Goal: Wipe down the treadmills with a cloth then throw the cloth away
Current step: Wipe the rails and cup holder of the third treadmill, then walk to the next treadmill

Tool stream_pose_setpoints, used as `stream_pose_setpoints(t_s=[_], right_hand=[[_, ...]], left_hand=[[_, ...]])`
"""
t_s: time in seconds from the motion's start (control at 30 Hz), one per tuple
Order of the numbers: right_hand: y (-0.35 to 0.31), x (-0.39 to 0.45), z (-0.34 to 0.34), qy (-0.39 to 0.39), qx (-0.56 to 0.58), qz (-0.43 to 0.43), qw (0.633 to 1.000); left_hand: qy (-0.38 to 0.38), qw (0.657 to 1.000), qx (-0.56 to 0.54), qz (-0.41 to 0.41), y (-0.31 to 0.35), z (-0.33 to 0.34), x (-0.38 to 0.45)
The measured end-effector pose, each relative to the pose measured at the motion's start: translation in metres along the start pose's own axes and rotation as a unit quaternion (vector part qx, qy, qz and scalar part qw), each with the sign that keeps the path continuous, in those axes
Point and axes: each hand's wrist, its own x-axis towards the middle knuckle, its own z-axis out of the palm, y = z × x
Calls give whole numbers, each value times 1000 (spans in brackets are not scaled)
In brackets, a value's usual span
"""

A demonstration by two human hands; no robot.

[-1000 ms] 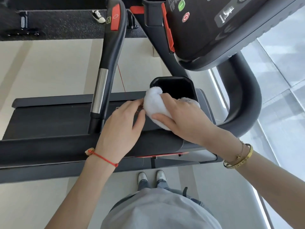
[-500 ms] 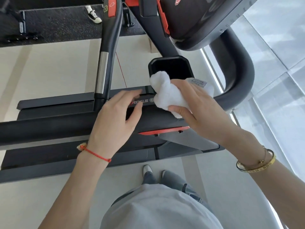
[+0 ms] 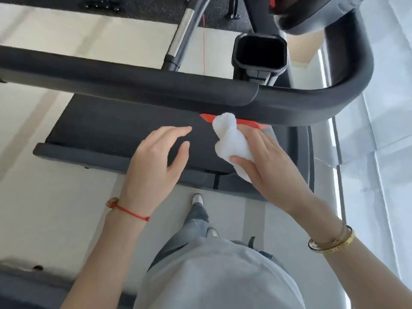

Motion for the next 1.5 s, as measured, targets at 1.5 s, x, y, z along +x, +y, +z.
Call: stream_pose_setpoints(t_s=[1.5], right_hand=[[-390,277,353,-270,77,-334,900]], left_hand=[[307,826,117,-458,-325,-295,-212]])
